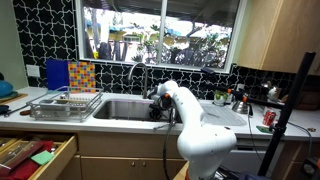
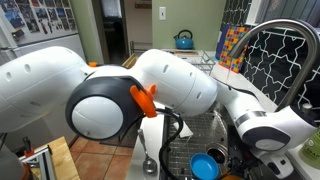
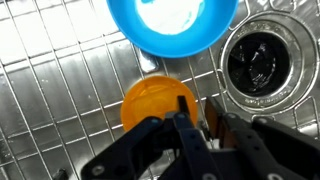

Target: Pick up the orange bowl from the blue bowl and put it in the sink, pick up the blue bowl and put it on the dish rack, pick up the orange bowl and put it on the dish rack

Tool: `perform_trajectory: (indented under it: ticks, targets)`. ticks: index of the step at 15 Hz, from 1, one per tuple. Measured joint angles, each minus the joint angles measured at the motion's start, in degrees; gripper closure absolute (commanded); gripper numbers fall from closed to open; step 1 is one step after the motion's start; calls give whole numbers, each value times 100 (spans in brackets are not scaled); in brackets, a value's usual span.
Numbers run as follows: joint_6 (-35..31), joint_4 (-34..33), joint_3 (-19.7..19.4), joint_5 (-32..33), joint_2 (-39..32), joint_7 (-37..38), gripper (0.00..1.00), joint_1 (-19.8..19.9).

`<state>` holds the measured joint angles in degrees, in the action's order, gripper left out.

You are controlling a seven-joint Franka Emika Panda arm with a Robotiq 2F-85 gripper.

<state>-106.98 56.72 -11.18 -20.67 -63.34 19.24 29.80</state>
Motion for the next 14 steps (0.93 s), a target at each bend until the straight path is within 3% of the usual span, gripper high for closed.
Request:
perform_trajectory:
  ticks: [6,11,14]
  targets:
    - [518,-74,-236,230,16,891,0,-261]
    - [592,-61,-431,245,17,2210,0,-469]
    - [1035,-59,-490,245,23,2904,0,-535]
